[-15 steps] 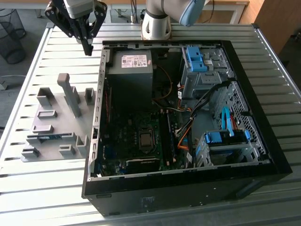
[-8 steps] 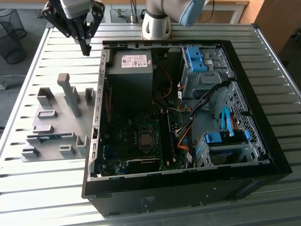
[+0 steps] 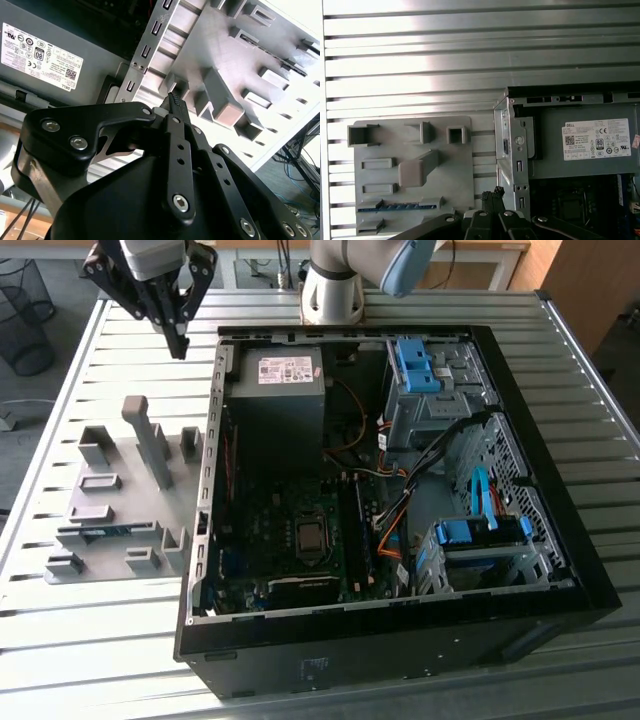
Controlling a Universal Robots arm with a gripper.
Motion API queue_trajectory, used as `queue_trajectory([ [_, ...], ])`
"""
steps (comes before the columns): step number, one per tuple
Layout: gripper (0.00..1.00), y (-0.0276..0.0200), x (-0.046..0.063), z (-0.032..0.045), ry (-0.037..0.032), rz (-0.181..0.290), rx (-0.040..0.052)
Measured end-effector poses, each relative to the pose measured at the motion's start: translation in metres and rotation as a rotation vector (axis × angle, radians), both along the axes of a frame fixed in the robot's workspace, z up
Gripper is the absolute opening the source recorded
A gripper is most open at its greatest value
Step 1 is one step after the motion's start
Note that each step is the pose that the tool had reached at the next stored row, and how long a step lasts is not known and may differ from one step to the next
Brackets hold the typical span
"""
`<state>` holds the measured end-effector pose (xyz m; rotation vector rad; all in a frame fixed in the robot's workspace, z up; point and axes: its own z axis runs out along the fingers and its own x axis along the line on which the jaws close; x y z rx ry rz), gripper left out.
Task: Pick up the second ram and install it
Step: 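Reach for the second ram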
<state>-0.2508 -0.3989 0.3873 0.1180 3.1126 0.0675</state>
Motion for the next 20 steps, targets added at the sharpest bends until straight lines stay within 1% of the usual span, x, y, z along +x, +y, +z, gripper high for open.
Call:
queue_trajectory([
  [20, 0.10, 0.0000, -0.015, -0.0015, 0.0002, 0.000, 0.0001],
])
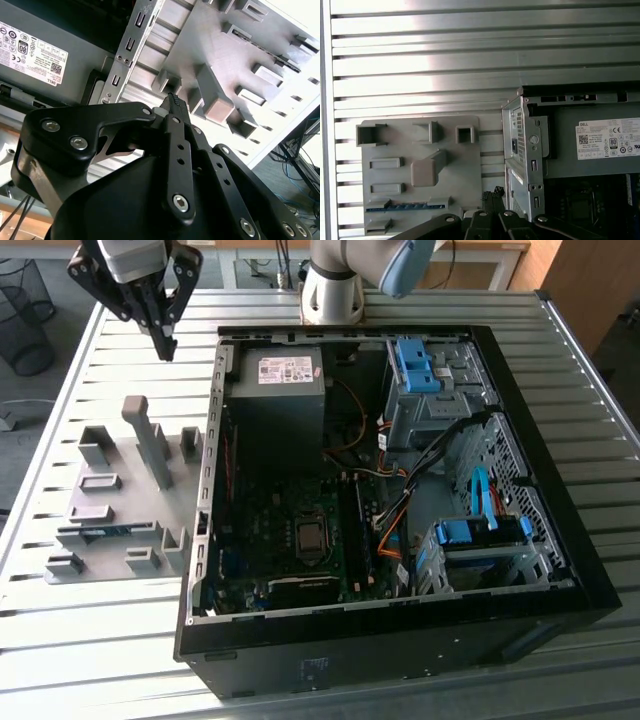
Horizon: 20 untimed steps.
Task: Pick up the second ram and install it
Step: 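Reach for the second ram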
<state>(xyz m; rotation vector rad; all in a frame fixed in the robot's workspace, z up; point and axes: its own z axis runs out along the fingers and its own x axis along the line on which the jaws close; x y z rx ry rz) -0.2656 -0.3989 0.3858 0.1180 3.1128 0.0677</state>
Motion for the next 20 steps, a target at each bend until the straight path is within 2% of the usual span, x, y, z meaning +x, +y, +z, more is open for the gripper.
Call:
queue_trajectory([
  [14, 0.10, 0.0000, -0.009, -0.0008, 0.0008, 0.000, -0.0001],
  [20, 0.10, 0.0000, -0.018, -0.0013, 0.0007, 0.000, 0.0000],
])
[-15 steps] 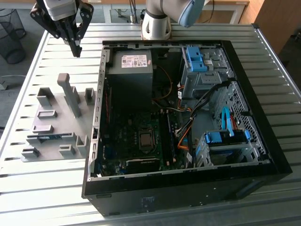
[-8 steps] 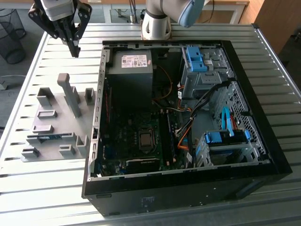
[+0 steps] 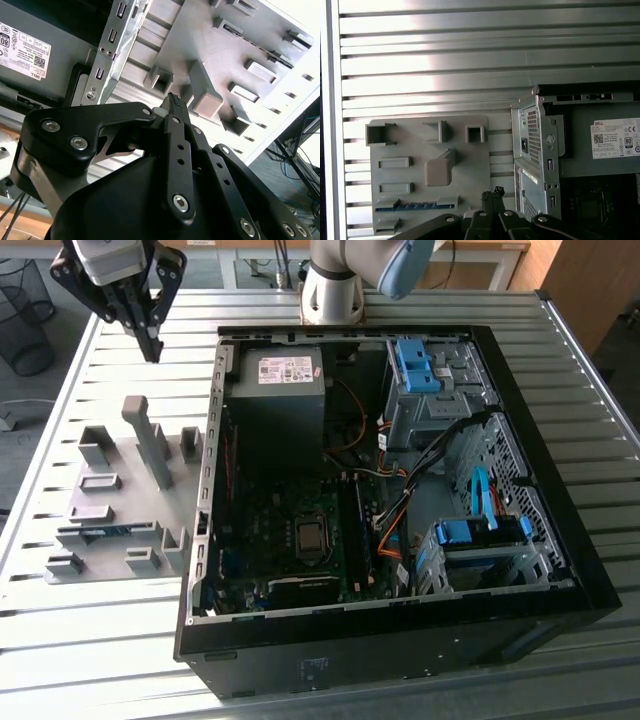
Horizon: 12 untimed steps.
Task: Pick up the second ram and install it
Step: 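Reach for the second ram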
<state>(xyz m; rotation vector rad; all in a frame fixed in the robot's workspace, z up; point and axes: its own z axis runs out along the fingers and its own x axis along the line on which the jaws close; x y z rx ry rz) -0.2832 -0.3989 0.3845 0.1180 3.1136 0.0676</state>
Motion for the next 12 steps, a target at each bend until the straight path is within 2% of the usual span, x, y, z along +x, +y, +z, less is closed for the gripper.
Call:
queue_trajectory([
  [12, 0.10, 0.0000, -0.016, -0.0021, 0.0022, 0.000, -0.0001],
])
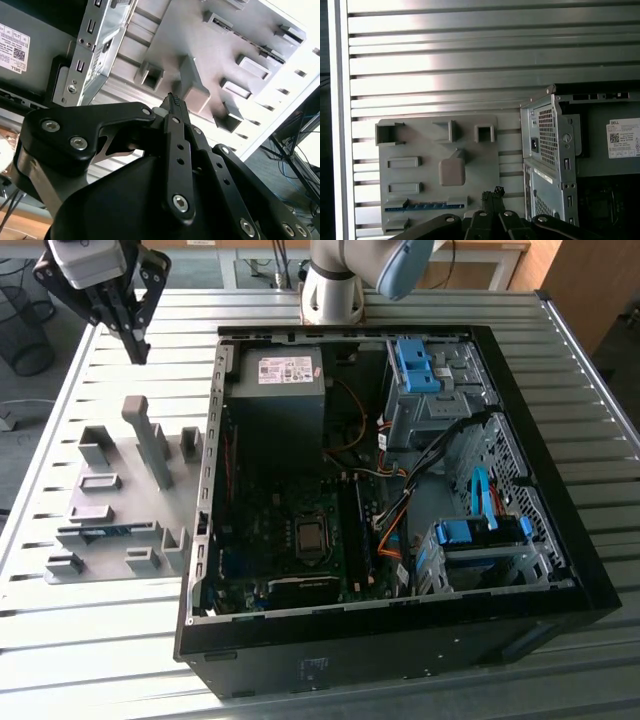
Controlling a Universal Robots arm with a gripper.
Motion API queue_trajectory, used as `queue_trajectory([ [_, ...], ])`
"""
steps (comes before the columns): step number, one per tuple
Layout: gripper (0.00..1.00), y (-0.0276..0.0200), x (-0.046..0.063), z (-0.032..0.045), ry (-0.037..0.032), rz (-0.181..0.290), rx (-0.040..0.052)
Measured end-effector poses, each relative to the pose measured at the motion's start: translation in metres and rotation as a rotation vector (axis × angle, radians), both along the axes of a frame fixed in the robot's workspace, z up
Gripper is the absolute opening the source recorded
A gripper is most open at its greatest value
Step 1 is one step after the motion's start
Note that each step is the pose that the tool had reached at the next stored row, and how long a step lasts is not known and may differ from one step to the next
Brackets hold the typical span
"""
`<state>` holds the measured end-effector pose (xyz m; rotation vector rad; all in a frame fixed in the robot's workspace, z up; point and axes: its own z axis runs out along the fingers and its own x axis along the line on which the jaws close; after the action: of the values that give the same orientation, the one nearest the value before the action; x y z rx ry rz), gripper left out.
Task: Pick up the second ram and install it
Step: 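Reach for the second ram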
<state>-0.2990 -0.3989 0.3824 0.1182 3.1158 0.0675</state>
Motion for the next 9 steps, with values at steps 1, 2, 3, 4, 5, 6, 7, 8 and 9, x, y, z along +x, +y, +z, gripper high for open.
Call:
queue_trajectory([
  [1, 0.10, 0.0000, -0.002, -0.0002, 0.0000, 0.000, 0.0001],
  [2, 0.10, 0.0000, -0.004, -0.0004, 0.0001, 0.000, 0.0000],
  [3, 0.10, 0.0000, -0.005, -0.0006, 0.0002, 0.000, 0.0000],
  [4, 0.10, 0.0000, -0.008, -0.0009, 0.0004, 0.000, 0.0001],
  [5, 0.10, 0.0000, -0.010, -0.0010, 0.0005, 0.000, 0.0001],
  [6, 0.10, 0.0000, -0.011, -0.0011, 0.0006, 0.000, 0.0000],
  [7, 0.10, 0.0000, -0.013, -0.0012, 0.0007, 0.000, 0.0000],
  [8, 0.10, 0.0000, -0.014, -0.0012, 0.0007, 0.000, 0.0001],
  [9, 0.10, 0.0000, -0.015, -0.0012, 0.0007, 0.000, 0.0000],
])
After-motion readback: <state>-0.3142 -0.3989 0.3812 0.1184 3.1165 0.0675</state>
